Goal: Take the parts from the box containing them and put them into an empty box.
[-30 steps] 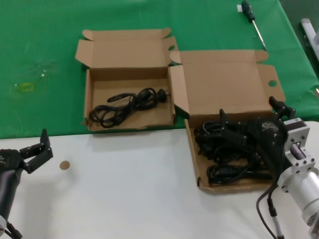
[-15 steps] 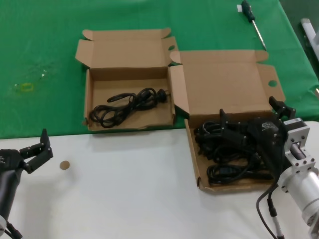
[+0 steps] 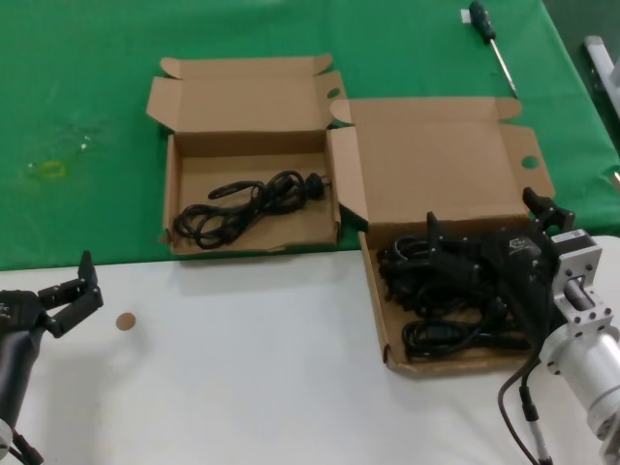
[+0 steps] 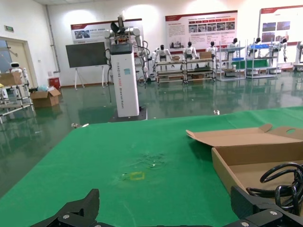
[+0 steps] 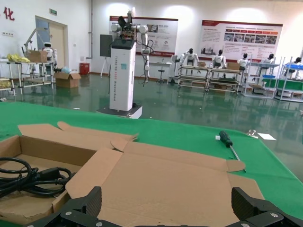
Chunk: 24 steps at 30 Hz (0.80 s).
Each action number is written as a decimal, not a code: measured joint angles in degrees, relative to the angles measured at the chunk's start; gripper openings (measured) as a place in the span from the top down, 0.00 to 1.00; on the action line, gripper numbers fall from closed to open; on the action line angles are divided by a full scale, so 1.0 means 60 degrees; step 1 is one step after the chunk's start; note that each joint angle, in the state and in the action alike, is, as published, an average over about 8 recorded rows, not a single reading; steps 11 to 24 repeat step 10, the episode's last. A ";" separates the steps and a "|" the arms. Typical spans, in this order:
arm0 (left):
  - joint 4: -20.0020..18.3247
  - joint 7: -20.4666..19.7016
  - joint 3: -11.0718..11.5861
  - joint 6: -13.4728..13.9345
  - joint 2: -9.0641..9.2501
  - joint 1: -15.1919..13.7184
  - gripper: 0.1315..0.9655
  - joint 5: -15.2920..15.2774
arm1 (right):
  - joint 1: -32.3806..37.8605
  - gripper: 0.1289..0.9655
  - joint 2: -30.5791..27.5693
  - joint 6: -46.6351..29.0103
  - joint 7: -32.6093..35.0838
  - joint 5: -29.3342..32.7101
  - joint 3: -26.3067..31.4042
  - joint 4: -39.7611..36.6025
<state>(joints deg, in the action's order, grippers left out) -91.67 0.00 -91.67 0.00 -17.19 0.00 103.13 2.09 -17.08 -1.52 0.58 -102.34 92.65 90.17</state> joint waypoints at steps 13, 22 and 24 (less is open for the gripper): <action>0.0000 0.0000 0.0000 0.0000 0.0000 0.0000 0.00 0.0000 | 0.0000 0.00 0.0000 0.0000 0.0000 0.0000 0.0000 0.0000; 0.0000 0.0000 0.0000 0.0000 0.0000 0.0000 0.00 0.0000 | 0.0000 0.00 0.0000 0.0000 0.0000 0.0000 0.0000 0.0000; 0.0000 0.0000 0.0000 0.0000 0.0000 0.0000 0.00 0.0000 | 0.0000 0.00 0.0000 0.0000 0.0000 0.0000 0.0000 0.0000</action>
